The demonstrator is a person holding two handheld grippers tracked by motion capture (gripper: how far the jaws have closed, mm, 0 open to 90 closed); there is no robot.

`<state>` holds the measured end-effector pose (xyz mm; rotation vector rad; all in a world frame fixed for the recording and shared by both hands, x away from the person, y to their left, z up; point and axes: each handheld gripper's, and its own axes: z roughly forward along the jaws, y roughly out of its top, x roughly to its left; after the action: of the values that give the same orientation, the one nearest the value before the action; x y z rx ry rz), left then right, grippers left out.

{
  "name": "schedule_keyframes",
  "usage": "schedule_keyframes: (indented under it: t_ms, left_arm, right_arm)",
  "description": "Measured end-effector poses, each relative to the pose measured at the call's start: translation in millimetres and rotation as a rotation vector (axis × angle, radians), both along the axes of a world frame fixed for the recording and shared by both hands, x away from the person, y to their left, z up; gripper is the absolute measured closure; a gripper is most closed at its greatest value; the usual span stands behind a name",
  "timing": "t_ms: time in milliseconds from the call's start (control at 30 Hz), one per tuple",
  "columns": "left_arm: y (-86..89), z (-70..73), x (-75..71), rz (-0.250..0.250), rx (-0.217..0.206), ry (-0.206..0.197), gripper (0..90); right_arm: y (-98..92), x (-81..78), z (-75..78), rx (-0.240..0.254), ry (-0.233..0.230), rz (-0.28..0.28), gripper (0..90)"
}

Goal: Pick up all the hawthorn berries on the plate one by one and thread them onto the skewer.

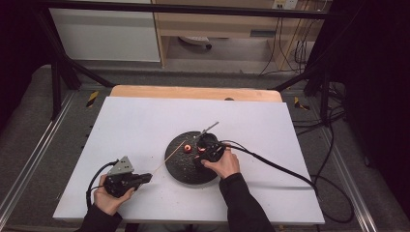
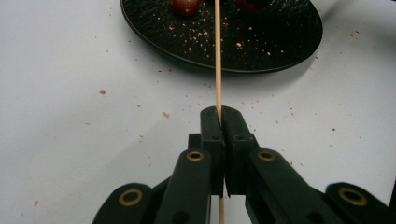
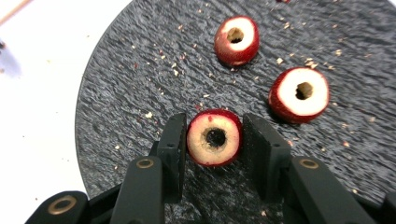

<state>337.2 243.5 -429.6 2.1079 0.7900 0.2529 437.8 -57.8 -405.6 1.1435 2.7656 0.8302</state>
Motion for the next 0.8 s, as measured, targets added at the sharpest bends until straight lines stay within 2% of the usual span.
schedule_keyframes:
  t_ms: [367, 533, 800]
  left_arm:
    - [-0.4, 0.5, -1.0, 0.003, -0.004, -0.007, 88.4]
    - [-0.6, 0.4, -1.2, 0.008, -0.006, -0.01, 88.3]
    - [-1.7, -0.1, -1.5, 0.015, -0.008, -0.012, 88.4]
  right_arm:
    - [-11.2, -5.7, 18.3, 0.037, -0.004, -0.06, 62.3]
    - [-21.5, -9.7, 23.3, 0.101, -0.024, -0.094, 62.3]
    - [-41.5, -18.8, 19.1, 0.206, -0.059, -0.151, 62.4]
